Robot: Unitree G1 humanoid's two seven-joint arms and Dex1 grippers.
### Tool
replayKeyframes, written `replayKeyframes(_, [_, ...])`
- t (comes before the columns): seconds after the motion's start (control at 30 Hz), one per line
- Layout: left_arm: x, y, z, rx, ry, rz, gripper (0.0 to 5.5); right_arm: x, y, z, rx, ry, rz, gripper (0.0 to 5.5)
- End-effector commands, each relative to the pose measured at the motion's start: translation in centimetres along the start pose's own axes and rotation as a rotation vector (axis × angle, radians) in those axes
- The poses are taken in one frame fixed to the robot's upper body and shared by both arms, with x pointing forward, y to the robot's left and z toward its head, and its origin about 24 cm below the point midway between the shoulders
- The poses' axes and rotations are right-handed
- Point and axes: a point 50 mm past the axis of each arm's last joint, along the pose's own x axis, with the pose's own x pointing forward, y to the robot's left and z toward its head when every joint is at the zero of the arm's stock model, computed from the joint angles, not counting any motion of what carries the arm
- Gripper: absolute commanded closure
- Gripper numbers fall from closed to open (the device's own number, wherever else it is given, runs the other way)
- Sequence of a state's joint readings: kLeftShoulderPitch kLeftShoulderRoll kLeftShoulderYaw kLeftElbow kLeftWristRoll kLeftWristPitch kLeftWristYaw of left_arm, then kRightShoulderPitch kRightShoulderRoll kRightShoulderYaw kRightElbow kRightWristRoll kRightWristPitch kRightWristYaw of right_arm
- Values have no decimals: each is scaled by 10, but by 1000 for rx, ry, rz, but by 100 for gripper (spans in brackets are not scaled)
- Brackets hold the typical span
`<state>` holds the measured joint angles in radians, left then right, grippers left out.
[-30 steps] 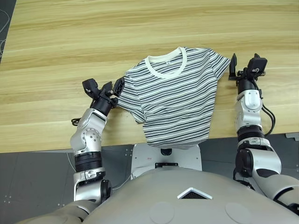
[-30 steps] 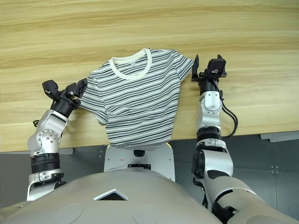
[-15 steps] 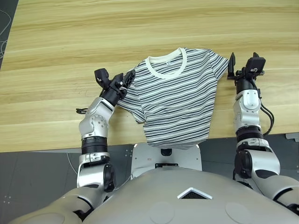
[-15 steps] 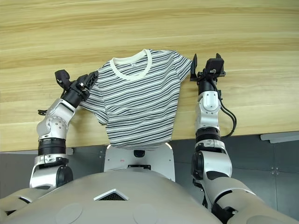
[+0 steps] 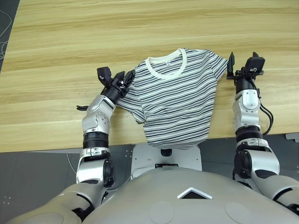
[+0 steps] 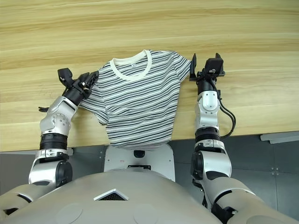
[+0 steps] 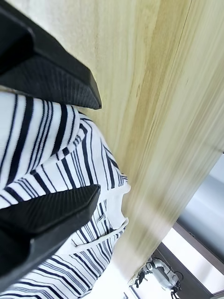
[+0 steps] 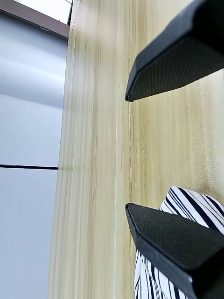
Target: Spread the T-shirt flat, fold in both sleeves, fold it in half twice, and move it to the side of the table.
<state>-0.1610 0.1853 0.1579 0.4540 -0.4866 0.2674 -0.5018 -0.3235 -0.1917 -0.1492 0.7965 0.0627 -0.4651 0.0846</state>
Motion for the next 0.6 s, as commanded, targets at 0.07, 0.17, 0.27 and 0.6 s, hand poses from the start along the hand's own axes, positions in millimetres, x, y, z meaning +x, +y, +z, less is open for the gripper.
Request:
replayKeyframes(0.07, [-22, 7, -56, -67, 218, 62, 337, 2, 3, 2, 5, 0, 0, 147])
replayKeyframes(0.17, [-25, 6, -58, -66, 229, 53, 392, 2, 4, 2, 5, -2, 1, 147])
replayKeyframes(0.27, [-26, 5, -61, -63, 239, 49, 442, 2, 4, 2, 5, -3, 2, 147])
replayKeyframes(0.6, [-26, 11, -53, -33, 210, 87, 538, 2, 5, 3, 4, -7, 1, 147])
